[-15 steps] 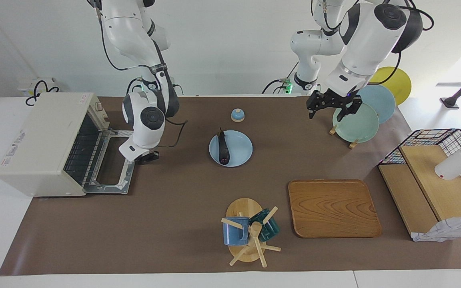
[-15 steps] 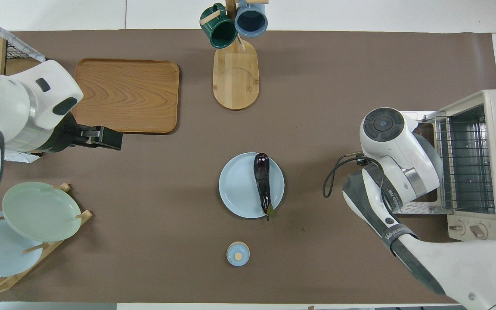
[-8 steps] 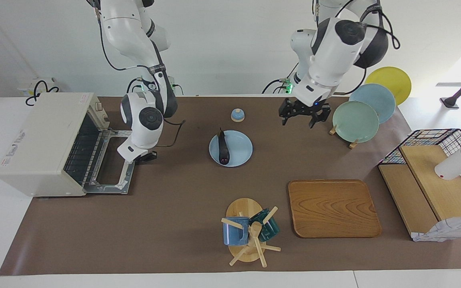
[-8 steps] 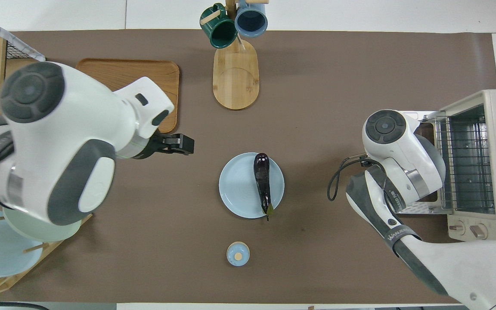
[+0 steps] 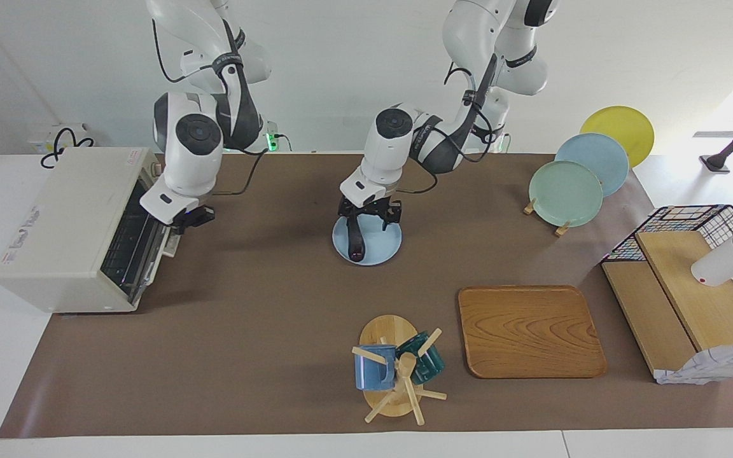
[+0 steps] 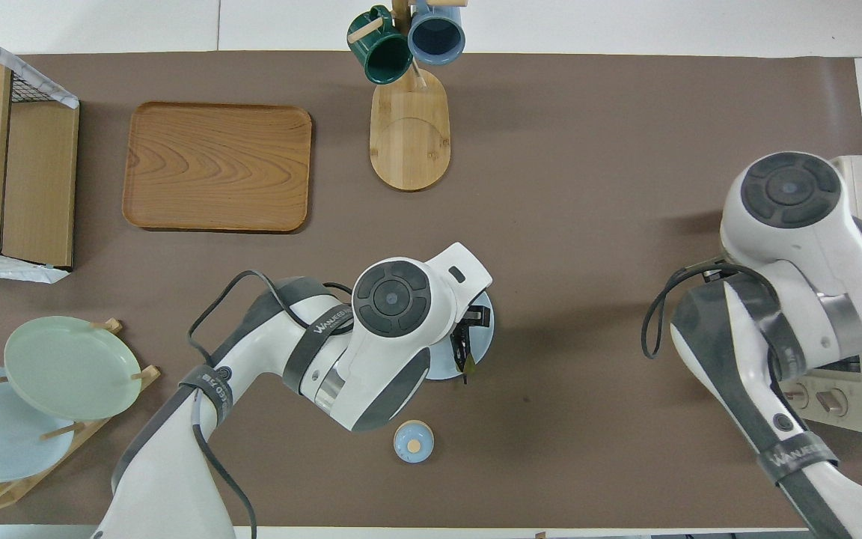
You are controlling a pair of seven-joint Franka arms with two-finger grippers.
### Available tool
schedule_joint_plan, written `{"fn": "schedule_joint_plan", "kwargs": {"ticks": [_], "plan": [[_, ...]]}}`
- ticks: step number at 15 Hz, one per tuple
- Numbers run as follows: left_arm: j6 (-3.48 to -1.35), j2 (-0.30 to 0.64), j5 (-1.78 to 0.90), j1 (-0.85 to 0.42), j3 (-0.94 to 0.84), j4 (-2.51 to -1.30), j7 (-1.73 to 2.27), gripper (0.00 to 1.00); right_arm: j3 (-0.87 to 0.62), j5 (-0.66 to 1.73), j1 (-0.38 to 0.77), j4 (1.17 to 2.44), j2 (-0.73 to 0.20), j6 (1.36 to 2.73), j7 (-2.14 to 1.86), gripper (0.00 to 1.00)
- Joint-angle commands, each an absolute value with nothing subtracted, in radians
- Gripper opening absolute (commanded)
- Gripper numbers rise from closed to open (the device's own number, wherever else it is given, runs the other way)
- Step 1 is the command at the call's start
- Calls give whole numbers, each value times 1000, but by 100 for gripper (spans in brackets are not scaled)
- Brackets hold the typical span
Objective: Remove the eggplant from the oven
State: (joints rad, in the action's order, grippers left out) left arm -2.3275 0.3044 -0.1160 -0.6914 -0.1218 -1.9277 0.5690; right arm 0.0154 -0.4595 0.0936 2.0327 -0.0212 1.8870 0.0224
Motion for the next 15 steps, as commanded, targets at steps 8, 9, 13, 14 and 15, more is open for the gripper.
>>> {"fn": "schedule_joint_plan", "kwargs": {"ticks": [8, 9, 13, 14, 15], "plan": [[-2437, 364, -126, -749, -100, -1948, 611, 100, 17, -217, -43, 1872, 78, 1645, -155, 0], [-2436, 364, -126, -749, -100, -1948, 609, 100, 14, -183, -41, 1806, 71, 1590, -153, 0], [-2433, 364, -118, -730, -97, -1947, 598, 88, 15, -66, -41, 1697, 60, 1493, -144, 0], [-2430, 365, -117, -730, -95, -1944, 595, 82, 15, -60, -41, 1697, 61, 1494, -143, 7], [-2428, 365, -117, -729, -95, -1942, 586, 79, 15, -51, -44, 1701, 63, 1494, -143, 42]]}}
